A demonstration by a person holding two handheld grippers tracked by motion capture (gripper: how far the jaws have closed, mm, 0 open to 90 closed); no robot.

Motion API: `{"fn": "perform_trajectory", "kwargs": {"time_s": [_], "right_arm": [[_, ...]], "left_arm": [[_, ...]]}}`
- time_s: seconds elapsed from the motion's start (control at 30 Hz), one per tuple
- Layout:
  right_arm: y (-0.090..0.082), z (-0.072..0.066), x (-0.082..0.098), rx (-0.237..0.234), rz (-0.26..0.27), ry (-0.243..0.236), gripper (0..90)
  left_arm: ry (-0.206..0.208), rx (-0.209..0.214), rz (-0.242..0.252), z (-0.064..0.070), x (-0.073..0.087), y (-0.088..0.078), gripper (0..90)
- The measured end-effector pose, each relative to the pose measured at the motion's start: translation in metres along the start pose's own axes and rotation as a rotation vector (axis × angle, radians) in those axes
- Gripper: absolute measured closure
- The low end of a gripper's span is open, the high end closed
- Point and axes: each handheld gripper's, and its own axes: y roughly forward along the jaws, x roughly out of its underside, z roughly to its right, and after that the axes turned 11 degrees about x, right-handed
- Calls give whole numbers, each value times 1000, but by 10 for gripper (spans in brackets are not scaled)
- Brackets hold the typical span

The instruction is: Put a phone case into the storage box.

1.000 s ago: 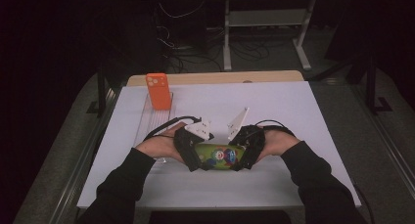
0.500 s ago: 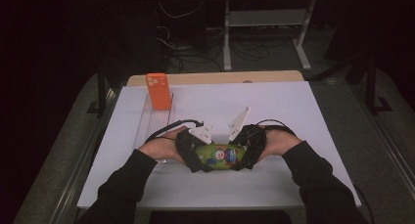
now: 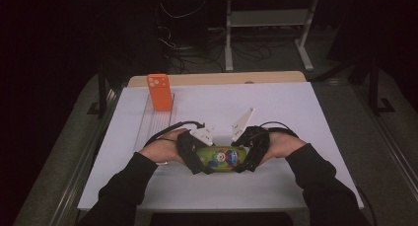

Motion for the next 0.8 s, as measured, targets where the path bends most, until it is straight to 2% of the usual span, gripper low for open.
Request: {"fn": "perform_trajectory", "kwargs": {"time_s": [0.13, 0.2, 0.3, 0.4, 0.5, 0.6, 0.63, 0.67, 0.7, 0.73, 0.77, 0.8], "right_arm": [[-5, 4, 6, 26, 40, 57, 47], [-7, 6, 9, 42, 43, 88, 33], [-9, 8, 16, 81, 44, 133, 18], [-13, 10, 23, 132, 64, 178, 11], [-16, 11, 29, 169, 82, 248, 8], [-15, 12, 37, 196, 82, 315, 7], [-15, 11, 39, 218, 83, 346, 4], [-15, 8, 40, 226, 87, 403, 6], [-14, 7, 41, 227, 98, 434, 8], [-14, 6, 44, 237, 111, 454, 8], [-13, 5, 46, 252, 121, 479, 8], [-13, 3, 48, 271, 133, 491, 8]], "left_arm": [[-24, -33, 16, 3, 1, -2, 160], [-49, -51, 19, 3, 3, -2, 160], [-74, -77, 21, 3, 7, -2, 160], [-118, -113, 32, 3, 10, -1, 159], [-169, -155, 29, 3, 10, -1, 159], [-225, -187, 49, 2, 11, -2, 159], [-254, -197, 53, 1, 11, -2, 159], [-269, -215, 56, 1, 11, -2, 158], [-273, -225, 43, -1, 12, -4, 159], [-302, -240, 64, -1, 12, -3, 159], [-295, -248, 41, -2, 12, -5, 159], [-311, -257, 49, -3, 12, -5, 158]]}}
